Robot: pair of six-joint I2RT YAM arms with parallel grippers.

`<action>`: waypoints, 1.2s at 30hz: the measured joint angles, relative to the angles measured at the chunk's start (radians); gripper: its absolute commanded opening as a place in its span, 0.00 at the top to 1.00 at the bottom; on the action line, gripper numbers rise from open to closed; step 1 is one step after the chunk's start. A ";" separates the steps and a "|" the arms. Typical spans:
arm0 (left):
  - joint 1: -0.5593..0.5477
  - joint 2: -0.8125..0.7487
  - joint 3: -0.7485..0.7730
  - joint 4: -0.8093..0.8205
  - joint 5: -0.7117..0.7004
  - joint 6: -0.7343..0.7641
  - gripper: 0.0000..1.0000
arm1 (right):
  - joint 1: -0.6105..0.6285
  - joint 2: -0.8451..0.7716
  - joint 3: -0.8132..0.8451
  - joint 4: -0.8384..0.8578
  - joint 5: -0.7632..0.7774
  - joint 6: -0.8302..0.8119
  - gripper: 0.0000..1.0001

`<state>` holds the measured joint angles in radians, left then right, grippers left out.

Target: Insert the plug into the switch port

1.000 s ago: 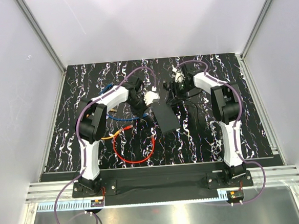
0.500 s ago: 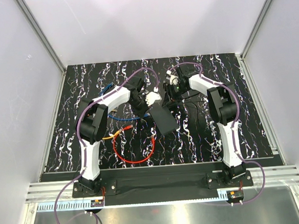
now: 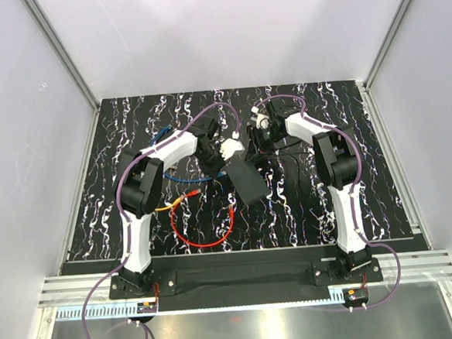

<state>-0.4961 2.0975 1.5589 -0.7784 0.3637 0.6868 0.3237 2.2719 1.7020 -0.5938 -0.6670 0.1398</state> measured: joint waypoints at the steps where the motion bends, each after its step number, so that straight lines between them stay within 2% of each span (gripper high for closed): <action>1: 0.000 0.000 0.002 -0.002 -0.002 -0.004 1.00 | 0.000 0.000 -0.001 0.002 0.000 0.003 0.62; 18: -0.016 0.032 0.064 -0.100 -0.048 -0.085 1.00 | 0.000 0.000 -0.029 0.055 -0.033 0.059 0.65; 36: -0.018 0.031 0.068 -0.079 -0.053 -0.139 1.00 | 0.001 0.000 -0.031 0.060 -0.035 0.067 0.64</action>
<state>-0.5137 2.1281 1.6268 -0.8574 0.3111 0.5480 0.3244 2.2715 1.6711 -0.5339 -0.7017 0.2066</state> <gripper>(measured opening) 0.094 0.368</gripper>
